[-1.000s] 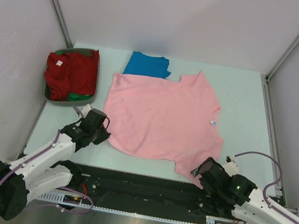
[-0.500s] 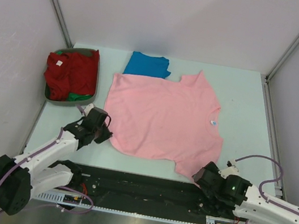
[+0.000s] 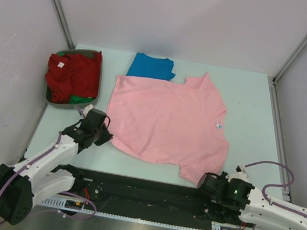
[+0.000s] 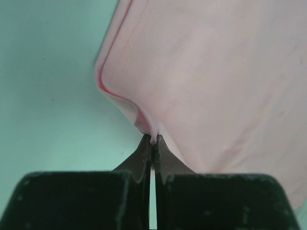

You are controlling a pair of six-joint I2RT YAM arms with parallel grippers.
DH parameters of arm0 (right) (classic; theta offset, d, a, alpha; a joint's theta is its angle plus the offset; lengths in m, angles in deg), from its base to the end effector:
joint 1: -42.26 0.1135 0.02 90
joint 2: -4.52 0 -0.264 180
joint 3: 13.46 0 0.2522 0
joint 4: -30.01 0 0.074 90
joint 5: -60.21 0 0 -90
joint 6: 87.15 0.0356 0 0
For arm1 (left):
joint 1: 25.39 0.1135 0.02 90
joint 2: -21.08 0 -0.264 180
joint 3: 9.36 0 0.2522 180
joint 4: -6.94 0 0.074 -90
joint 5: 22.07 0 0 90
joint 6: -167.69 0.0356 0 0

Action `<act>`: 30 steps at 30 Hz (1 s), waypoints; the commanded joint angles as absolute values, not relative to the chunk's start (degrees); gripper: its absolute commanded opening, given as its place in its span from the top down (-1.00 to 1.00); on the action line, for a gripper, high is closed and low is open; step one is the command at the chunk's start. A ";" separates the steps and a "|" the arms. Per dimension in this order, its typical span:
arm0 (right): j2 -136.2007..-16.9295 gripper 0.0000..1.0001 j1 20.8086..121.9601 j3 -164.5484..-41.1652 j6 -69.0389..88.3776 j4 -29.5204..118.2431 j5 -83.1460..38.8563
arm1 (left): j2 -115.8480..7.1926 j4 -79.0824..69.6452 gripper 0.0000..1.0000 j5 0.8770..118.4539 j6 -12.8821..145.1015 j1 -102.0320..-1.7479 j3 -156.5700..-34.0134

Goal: Fold and stack the t-shirts
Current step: Fold the tshirt

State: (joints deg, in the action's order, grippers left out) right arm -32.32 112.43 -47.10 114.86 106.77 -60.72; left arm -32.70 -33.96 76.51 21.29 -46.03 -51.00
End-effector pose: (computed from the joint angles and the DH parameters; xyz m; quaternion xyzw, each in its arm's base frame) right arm 0.0439 0.0679 0.1548 0.3646 0.8885 0.0894 0.2640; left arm 0.1668 -0.0571 0.1862 -0.3129 0.8928 -0.1413 0.2915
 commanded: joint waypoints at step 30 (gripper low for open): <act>-32.48 1.00 85.99 -73.45 60.47 91.17 -71.38 | -22.69 -35.39 1.00 78.82 28.38 -41.65 -55.90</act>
